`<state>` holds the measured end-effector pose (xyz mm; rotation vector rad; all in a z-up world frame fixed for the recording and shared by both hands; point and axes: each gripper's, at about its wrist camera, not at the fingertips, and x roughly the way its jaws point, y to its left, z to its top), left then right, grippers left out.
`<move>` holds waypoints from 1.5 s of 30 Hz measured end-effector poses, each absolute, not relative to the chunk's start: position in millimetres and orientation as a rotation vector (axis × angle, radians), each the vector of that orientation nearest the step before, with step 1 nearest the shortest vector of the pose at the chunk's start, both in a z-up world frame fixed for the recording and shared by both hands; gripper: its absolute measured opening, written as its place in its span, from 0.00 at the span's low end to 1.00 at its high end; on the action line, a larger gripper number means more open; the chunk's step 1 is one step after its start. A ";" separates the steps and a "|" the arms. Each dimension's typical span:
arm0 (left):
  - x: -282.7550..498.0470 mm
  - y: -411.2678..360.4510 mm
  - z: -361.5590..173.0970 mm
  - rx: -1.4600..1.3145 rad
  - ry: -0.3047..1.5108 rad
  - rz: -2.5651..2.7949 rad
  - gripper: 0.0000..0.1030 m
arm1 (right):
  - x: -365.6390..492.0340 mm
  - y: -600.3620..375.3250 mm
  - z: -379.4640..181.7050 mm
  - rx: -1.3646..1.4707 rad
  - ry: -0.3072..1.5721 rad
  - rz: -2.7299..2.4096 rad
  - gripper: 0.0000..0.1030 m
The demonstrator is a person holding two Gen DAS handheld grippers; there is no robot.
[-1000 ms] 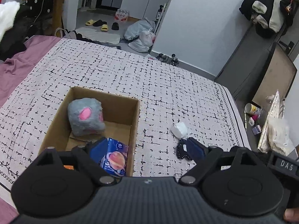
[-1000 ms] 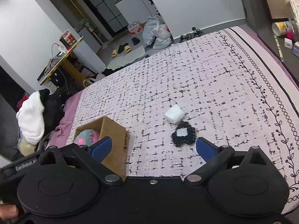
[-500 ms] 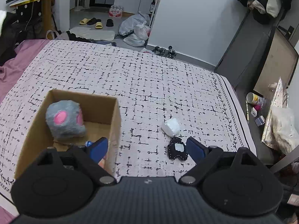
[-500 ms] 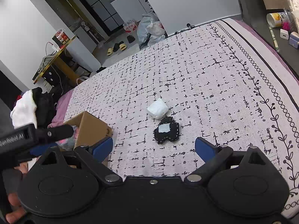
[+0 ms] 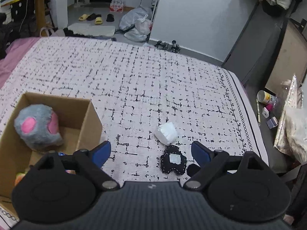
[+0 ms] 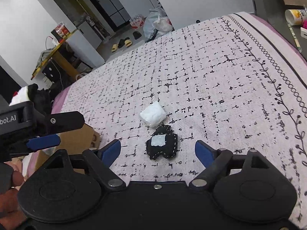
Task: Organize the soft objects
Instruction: 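Lower the right tool onto the black fabric item and close on it, then grasp the white crumpled item with the left tool while the right tool lifts the black item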
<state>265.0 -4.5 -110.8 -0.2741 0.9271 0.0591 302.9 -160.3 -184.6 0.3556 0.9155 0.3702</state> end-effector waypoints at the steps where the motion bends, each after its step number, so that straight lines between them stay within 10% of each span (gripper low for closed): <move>1: 267.3 -4.8 -113.6 -0.281 0.929 0.058 0.87 | 305.5 -158.3 -187.0 0.346 0.916 0.372 0.81; 21: 316.5 -11.3 -168.7 -0.384 0.959 0.113 0.84 | 327.6 -134.4 -233.9 0.229 0.927 0.417 0.70; 31: 336.4 -24.4 -191.6 -0.392 0.985 0.119 0.84 | 330.5 -135.2 -238.0 0.140 0.896 0.389 0.34; 45: 353.5 -32.4 -218.6 -0.383 0.986 0.114 0.68 | 336.9 -160.0 -235.9 0.271 0.911 0.356 0.32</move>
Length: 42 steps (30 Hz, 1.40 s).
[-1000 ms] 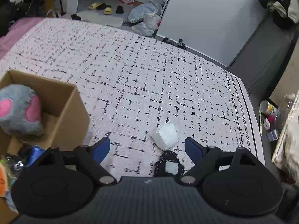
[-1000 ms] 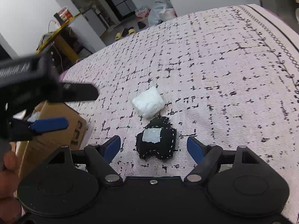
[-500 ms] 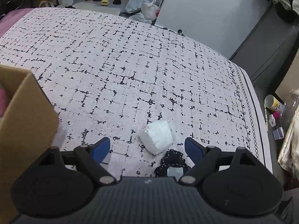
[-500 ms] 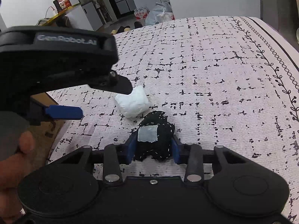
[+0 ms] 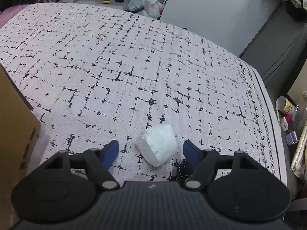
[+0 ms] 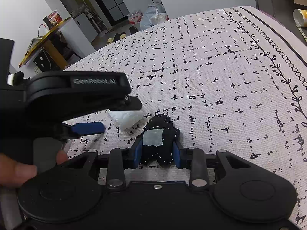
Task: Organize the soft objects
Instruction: 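Grasp the white crumpled item with the left tool while the right tool lifts the black item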
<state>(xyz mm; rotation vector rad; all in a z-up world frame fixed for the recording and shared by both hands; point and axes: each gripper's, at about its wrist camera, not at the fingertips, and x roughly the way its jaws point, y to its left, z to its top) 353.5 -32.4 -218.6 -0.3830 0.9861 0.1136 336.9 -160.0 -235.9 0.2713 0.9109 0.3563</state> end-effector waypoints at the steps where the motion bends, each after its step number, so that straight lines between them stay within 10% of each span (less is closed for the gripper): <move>1: 354.1 -33.4 -218.8 -0.372 0.980 0.112 0.63 | 336.0 -159.9 -235.3 0.269 0.905 0.354 0.32; 4: 356.3 -36.8 -219.5 -0.333 0.983 0.087 0.43 | 333.9 -156.5 -232.7 0.243 0.888 0.342 0.32; 42: 242.3 -23.9 -90.8 -0.297 0.836 -0.138 0.42 | 266.0 -162.9 -122.1 0.266 0.737 0.320 0.32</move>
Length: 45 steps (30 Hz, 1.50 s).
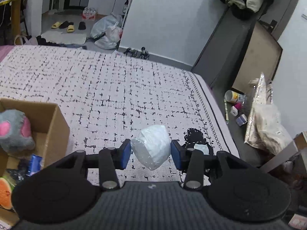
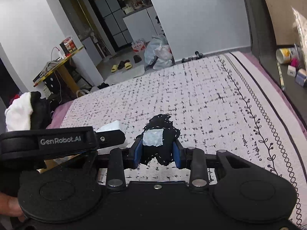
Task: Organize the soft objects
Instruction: 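Grasp the white crumpled item with the left tool while the right tool lifts the black item, then carry both items over the box and open both tools to drop them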
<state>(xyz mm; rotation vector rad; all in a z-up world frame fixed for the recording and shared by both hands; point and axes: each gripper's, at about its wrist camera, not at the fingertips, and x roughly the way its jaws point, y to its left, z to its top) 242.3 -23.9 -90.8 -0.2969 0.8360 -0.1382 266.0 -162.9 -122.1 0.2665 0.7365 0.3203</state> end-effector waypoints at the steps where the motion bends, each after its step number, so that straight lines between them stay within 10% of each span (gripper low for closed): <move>1: 239.5 -21.3 -86.9 -0.293 0.830 -0.144 0.42 | 264.3 -161.3 -118.8 0.262 0.731 0.321 0.32; 45: 179.7 155.2 -77.1 -0.385 0.706 -0.014 0.42 | 249.8 -51.9 -74.7 0.207 0.711 0.490 0.32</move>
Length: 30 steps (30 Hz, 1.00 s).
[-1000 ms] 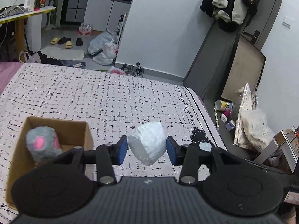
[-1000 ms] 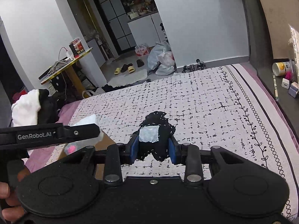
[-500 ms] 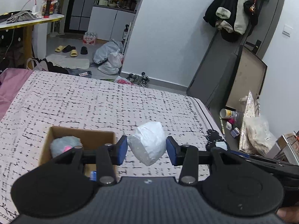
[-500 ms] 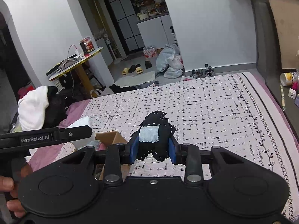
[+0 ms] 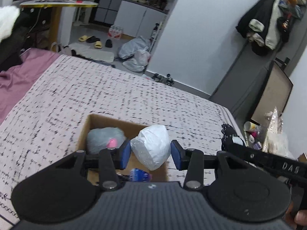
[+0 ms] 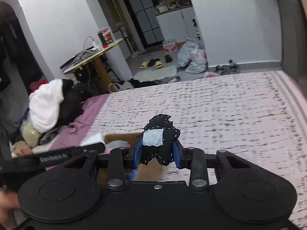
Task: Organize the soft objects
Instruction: 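Carry both items over the box and open both tools to drop them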
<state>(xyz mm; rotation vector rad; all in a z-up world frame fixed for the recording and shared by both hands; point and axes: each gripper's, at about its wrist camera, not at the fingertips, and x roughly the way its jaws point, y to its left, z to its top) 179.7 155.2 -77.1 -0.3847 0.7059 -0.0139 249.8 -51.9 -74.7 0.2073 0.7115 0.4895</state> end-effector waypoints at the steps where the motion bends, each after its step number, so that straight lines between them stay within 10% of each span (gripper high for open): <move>1: 178.6 158.5 -79.2 -0.389 0.709 -0.003 0.42 | 251.9 -46.6 -75.4 0.217 0.718 0.503 0.32; 30: 180.3 207.9 -101.2 -0.510 0.827 0.131 0.63 | 278.8 35.8 -101.8 0.134 0.820 0.546 0.45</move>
